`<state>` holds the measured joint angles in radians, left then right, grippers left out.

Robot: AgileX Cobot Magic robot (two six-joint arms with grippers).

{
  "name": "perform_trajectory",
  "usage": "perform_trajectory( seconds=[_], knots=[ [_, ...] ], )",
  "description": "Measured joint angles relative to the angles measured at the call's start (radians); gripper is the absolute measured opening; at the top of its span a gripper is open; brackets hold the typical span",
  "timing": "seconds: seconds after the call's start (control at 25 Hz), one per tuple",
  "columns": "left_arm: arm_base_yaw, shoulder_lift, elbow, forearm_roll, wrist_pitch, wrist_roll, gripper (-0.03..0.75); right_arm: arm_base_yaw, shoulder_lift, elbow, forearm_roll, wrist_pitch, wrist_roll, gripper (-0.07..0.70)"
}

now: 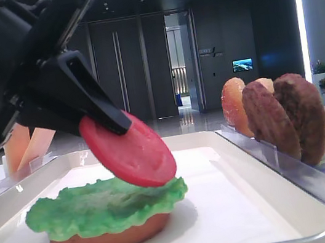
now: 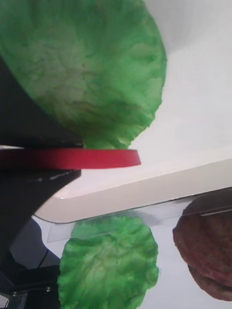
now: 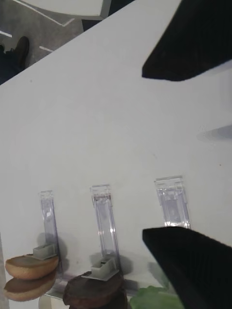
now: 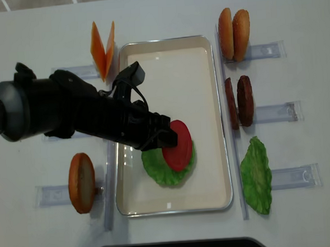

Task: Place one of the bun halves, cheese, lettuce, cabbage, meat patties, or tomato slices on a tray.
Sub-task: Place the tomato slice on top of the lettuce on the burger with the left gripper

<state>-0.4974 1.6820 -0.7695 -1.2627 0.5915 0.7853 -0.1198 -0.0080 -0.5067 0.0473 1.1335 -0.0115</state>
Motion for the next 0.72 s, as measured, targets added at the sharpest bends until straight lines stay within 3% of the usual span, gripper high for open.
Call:
perform_trajectory(
  seconds=[0.72],
  knots=[
    [0.0,0.0,0.002,0.079,0.011,-0.066,0.05,0.0,0.0,0.0,0.0,0.0,0.0,0.58]
  ],
)
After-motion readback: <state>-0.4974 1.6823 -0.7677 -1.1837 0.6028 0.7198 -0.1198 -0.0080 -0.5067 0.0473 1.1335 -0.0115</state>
